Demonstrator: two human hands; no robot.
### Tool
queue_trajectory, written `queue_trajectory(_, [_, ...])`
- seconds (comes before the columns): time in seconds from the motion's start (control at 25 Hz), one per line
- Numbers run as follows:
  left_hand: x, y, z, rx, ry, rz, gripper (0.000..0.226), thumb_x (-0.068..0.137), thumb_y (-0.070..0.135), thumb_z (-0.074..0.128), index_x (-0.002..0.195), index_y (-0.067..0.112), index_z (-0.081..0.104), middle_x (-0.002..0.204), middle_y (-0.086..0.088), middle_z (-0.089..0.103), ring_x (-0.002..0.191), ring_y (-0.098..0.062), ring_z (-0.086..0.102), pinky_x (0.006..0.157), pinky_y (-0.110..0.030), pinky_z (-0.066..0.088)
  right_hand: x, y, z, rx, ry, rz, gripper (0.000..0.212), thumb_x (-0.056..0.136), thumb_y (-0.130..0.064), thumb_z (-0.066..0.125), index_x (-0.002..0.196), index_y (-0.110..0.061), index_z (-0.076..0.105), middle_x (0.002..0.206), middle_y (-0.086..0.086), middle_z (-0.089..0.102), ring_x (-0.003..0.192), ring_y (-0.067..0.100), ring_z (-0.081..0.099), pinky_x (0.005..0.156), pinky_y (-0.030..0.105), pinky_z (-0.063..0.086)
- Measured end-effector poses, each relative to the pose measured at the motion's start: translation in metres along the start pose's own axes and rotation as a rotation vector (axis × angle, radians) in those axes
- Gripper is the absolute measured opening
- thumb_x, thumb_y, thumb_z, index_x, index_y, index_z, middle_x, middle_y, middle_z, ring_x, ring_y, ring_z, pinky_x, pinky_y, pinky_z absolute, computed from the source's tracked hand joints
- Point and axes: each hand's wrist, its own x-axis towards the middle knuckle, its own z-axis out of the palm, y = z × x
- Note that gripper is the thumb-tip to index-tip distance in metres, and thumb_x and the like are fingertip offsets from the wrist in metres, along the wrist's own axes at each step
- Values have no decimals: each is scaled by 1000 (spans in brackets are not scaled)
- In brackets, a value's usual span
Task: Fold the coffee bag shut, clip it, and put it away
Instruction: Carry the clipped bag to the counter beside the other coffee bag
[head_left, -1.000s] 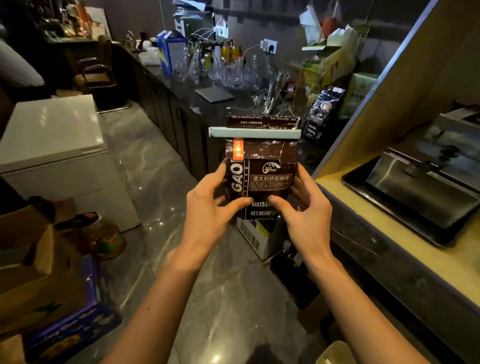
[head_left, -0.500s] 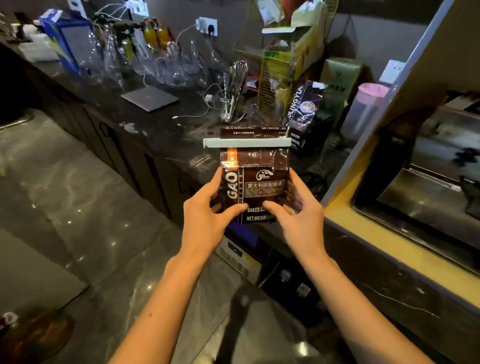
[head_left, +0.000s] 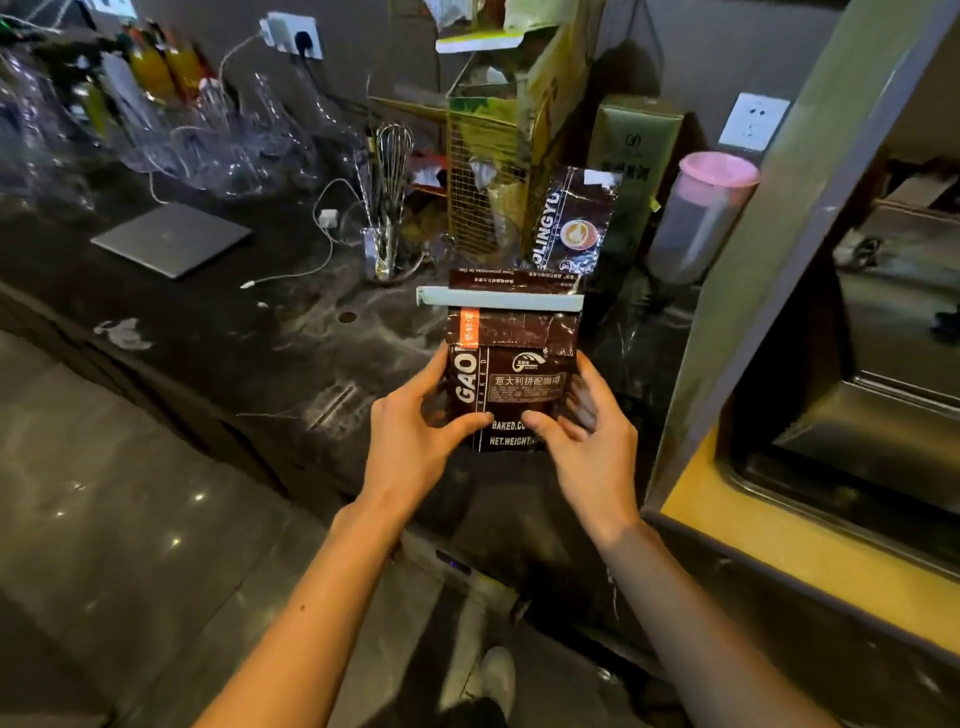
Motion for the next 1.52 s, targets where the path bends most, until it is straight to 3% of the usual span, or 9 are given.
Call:
queue_trajectory(0.24, [76,-24,33,-20,-90,-52,79,71,5,82,141,16,47,121,15,62,108,12,59,89,-11,49,69,39,1,6,65,58,77,79,0,76,141,-29,42,119,-22,59,112,-17,54,96,12,47])
queue_trajectory(0.36, [105,-45,49,-42,-135,-84,77,71,2,82,136,29,49,119,19,61,108,11,60,91,-13,49,88,57,2,-69,98,78,75,81,-3,75,142,-28,40,116,-32,54,111,-23,51,94,4,41])
queue_trajectory(0.48, [136,-78,60,-43,-211,-102,77,70,-1,81,122,46,48,113,22,63,106,9,62,92,-16,51,109,81,10,-186,107,101,75,83,-13,75,145,-28,35,130,-18,58,125,-4,52,107,21,41])
queue_trajectory(0.56, [157,-98,65,-38,-280,-94,73,71,5,82,127,39,51,117,13,66,110,1,63,96,-25,52,121,95,18,-243,142,138,75,85,-18,74,147,-25,31,138,-5,57,130,6,51,110,30,41])
queue_trajectory(0.76, [209,-132,81,-56,-428,-69,70,74,8,81,128,40,49,118,19,63,115,2,60,100,-26,49,153,112,31,-314,236,220,76,87,-16,72,149,-21,27,133,-11,54,123,-9,47,93,-2,34])
queue_trajectory(0.96, [236,-156,99,-13,-494,-54,75,75,9,79,141,22,45,131,1,62,121,-9,58,104,-40,48,175,129,34,-360,248,259,77,87,-17,71,148,-23,24,124,-23,49,114,-25,45,92,-4,33])
queue_trajectory(1.28, [244,-168,105,-7,-517,-59,78,77,22,78,144,28,39,135,4,60,124,-7,56,106,-40,47,180,138,34,-414,258,281,78,89,-24,70,149,-33,21,122,-36,47,115,-20,49,96,5,37])
queue_trajectory(1.44, [242,-167,105,16,-516,-49,78,78,20,77,145,28,37,136,4,58,126,-7,55,107,-40,46,180,139,34,-433,228,261,79,90,-26,68,150,-29,18,139,-4,54,128,12,51,104,30,42])
queue_trajectory(1.52, [242,-167,106,70,-510,-56,82,78,21,77,146,32,33,138,3,57,127,-10,53,108,-42,45,181,136,34,-424,209,271,79,90,-25,67,151,-26,17,140,-5,50,130,13,48,105,31,41])
